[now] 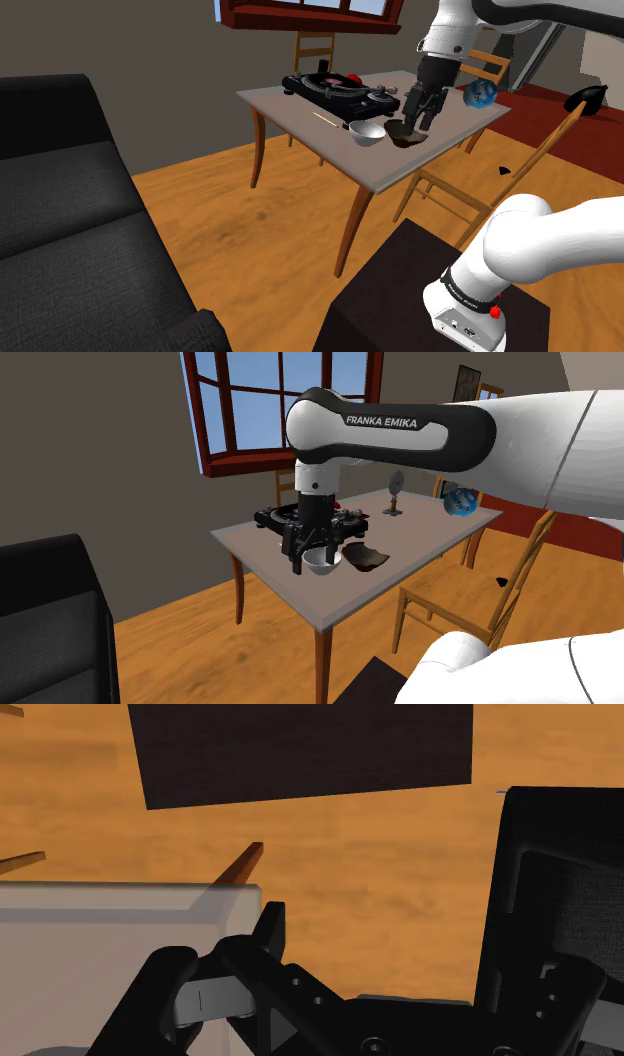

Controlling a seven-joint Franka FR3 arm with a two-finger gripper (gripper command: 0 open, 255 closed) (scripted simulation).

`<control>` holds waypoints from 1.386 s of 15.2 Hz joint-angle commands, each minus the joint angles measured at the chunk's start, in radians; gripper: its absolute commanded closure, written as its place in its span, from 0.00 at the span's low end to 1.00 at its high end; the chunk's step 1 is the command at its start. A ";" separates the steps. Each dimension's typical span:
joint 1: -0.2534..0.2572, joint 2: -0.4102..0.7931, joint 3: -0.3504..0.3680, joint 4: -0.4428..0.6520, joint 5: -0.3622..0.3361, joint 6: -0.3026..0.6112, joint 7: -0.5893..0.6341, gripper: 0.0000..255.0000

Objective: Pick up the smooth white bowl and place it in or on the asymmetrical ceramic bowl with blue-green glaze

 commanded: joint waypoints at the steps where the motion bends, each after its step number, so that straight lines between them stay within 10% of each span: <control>1: 0.000 0.000 0.000 0.000 0.000 0.000 0.000 0.00; 21: -0.042 0.543 -0.216 0.167 -0.164 0.427 -0.399 0.00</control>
